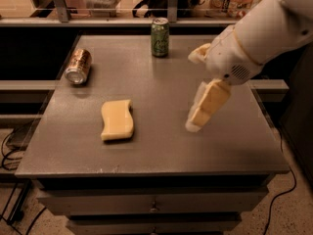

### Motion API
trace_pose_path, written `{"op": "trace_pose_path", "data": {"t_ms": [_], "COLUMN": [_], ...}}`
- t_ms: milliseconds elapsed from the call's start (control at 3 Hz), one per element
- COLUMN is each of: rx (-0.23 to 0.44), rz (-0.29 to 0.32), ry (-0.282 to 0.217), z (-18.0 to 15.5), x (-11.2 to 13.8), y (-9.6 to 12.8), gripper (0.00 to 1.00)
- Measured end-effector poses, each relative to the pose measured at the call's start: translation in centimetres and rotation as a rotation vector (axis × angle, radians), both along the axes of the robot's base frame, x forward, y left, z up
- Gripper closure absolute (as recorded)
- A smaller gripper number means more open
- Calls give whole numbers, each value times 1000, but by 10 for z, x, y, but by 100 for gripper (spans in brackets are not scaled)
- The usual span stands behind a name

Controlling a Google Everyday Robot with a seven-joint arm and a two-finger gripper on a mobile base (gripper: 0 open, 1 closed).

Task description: Pick sponge

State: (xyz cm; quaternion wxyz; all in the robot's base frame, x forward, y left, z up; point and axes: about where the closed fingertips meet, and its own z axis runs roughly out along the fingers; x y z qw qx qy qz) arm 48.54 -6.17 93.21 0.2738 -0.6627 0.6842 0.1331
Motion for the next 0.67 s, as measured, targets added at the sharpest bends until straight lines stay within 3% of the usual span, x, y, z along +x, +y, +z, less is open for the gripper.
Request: {"op": "trace_pose_path", "data": {"t_ms": [667], "rx": [121], "rz": [96], "ry": [61], "z": [-41], "x": [15], "y": [73], "gripper": [0]}}
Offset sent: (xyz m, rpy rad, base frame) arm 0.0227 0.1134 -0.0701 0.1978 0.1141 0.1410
